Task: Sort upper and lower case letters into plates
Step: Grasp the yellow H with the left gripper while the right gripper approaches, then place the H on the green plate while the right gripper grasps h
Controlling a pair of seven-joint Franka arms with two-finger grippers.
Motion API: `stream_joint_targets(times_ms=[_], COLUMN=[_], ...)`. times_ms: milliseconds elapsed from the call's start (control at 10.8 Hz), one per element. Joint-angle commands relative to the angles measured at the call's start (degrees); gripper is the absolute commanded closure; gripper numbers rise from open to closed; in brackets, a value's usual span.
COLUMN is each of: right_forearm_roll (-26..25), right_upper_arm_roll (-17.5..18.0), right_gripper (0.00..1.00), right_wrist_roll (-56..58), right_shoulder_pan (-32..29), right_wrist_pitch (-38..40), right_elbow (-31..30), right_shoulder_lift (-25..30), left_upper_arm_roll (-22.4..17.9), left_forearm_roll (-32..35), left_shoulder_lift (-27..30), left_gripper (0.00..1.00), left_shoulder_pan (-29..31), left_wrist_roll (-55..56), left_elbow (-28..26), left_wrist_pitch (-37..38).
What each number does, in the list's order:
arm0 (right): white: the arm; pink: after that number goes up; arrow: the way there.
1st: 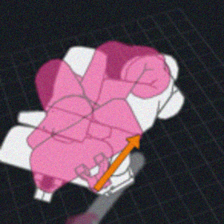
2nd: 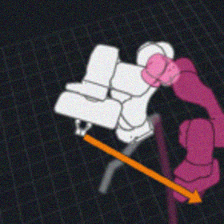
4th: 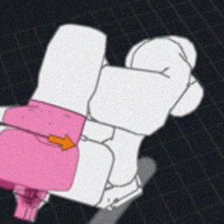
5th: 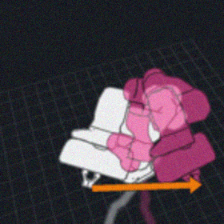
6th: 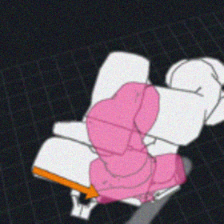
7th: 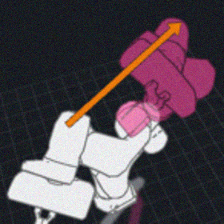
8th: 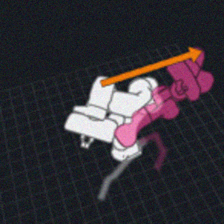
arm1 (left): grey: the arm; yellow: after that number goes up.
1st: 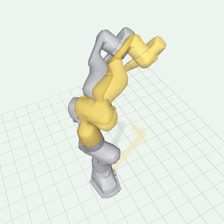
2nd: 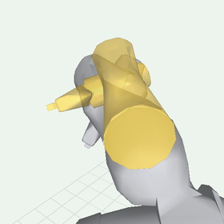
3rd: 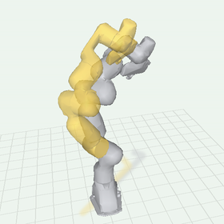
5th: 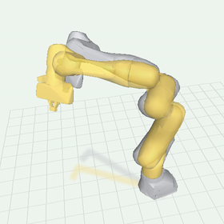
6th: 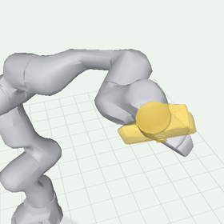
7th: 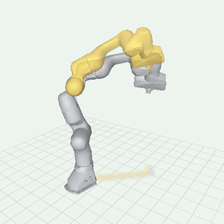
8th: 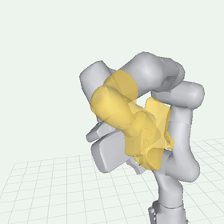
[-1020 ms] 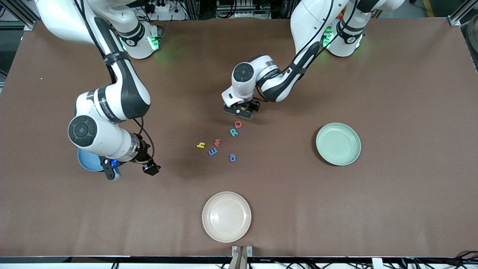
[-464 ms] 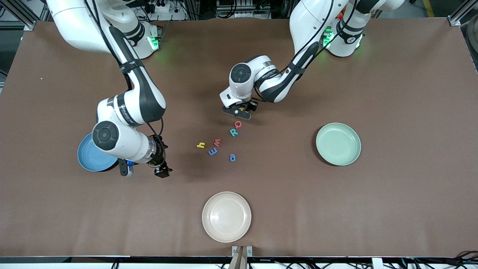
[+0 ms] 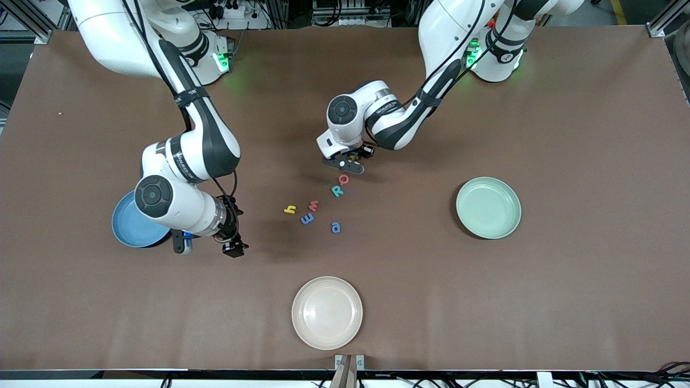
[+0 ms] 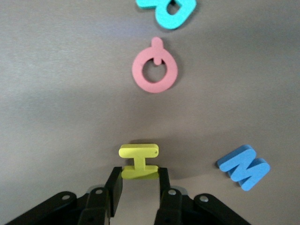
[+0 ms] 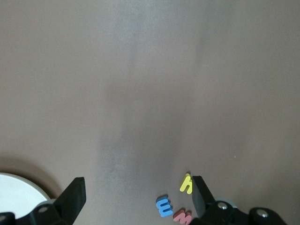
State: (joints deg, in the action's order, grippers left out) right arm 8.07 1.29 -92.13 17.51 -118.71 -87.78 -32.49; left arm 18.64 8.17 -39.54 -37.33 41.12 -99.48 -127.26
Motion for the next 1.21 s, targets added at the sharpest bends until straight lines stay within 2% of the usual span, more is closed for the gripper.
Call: stream_joint_targets(times_ms=[0, 278, 371, 464, 649, 742, 927, 1112], right_forearm_roll=[0.28, -1.73, -1.82, -2.0, -6.19, -8.83, -9.56, -9.73], right_upper_arm_roll=[-0.15, -0.32, -0.32, -0.41, -0.32, -0.32, -0.32, -0.41], right_gripper=[0.0, 0.0, 0.0, 0.0, 0.0, 0.0, 0.0, 0.0], right_wrist_roll=[-2.69, -12.35, -13.68, -15.08, -21.56, -25.69, -29.24, -30.48], right_shoulder_pan=[0.24, 3.4, 4.36, 4.9, 6.3, 7.7, 9.37, 11.13], right_wrist_pitch=[-1.86, -10.02, -10.57, -10.75, -14.5, -18.53, -20.15, -20.85], right_elbow=[-2.55, -7.56, -8.53, -9.5, -12.04, -14.58, -15.84, -15.84], right_shoulder_lift=[0.31, 0.41, 0.32, 0.41, 0.41, 0.41, 0.06, -0.82], left_upper_arm_roll=[-0.35, -2.19, -3.33, -5.87, -10.36, -13.94, -20.28, -22.5], left_forearm_roll=[-3.33, -7.28, -7.47, -7.47, -6.86, -6.77, -6.76, -6.85], left_shoulder_lift=[0.25, 5.42, 7.88, 9.9, 13.77, 15.79, 16.95, 17.13], left_gripper=[0.77, 0.77, 0.77, 0.77, 0.76, 0.76, 0.76, 0.76], left_shoulder_pan=[0.24, 4.09, 5.67, 6.21, 9.1, 11.38, 14.2, 18.24], left_wrist_roll=[-5.24, -16.37, -21.73, -27.61, -40.79, -49.38, -67.05, -74.49], left_elbow=[2.89, 2.54, 2.36, 2.27, 0.62, -2.27, -3.7, -8.5], left_wrist_pitch=[4.9, 12.36, 15.7, 19.04, 23.71, 23.47, 23.38, 18.41])
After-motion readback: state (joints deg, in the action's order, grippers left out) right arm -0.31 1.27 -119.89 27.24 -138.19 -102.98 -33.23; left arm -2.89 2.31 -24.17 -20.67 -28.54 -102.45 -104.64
